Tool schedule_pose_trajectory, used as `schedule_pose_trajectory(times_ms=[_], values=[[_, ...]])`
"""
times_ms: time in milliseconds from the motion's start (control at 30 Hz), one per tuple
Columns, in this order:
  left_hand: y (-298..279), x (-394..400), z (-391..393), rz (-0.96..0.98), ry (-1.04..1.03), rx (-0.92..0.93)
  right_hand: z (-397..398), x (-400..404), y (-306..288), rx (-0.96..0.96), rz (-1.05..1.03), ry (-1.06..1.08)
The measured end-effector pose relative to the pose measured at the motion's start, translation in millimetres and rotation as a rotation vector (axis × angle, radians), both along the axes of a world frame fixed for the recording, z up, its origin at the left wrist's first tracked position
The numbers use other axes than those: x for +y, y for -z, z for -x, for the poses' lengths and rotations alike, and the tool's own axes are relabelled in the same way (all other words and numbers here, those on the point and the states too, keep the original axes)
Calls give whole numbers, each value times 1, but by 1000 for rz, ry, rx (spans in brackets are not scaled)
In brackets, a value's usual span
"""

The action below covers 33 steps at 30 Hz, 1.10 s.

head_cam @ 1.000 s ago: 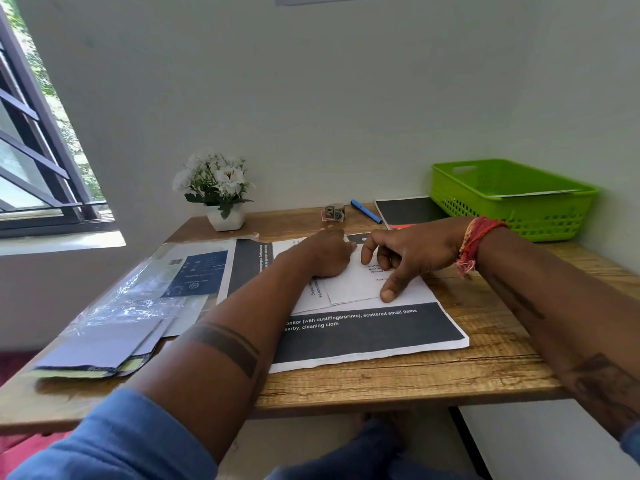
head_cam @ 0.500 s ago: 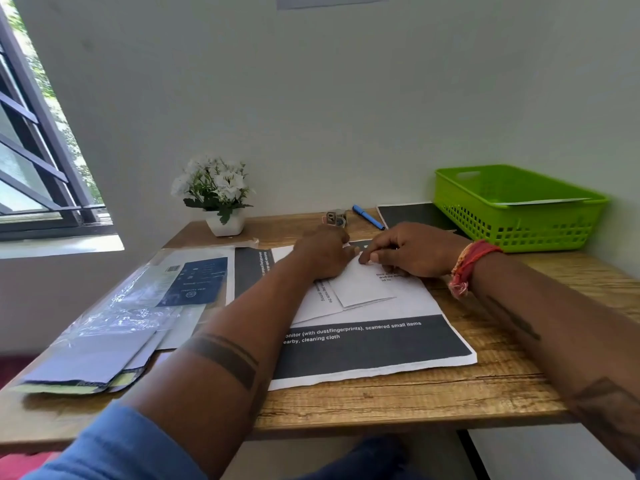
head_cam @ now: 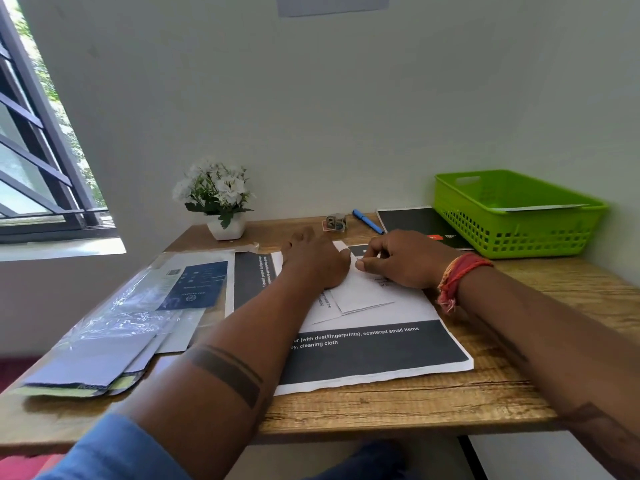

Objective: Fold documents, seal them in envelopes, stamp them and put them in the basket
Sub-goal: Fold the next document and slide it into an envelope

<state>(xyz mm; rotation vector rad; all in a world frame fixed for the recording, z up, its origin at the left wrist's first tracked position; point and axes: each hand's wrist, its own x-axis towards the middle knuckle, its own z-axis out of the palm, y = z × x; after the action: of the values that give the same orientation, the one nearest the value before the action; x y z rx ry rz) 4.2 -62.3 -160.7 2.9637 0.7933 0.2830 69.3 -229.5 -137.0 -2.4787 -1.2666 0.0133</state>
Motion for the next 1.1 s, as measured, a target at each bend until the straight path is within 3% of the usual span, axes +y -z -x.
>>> schedule_pose_trajectory(times_ms=[167, 533, 667, 833, 1100], values=[[-6, -2, 8, -103, 94, -41, -1, 5, 2, -49, 8, 27], [5, -6, 6, 102, 174, -158, -26, 34, -11, -16, -38, 34], [5, 6, 2, 183, 195, -226, -39, 60, -5, -182, 124, 27], [3, 15, 1, 259, 215, -273, -56, 76, 8, -266, 94, 44], [6, 10, -4, 264, 193, -267, -64, 77, 8, -174, 12, 74]])
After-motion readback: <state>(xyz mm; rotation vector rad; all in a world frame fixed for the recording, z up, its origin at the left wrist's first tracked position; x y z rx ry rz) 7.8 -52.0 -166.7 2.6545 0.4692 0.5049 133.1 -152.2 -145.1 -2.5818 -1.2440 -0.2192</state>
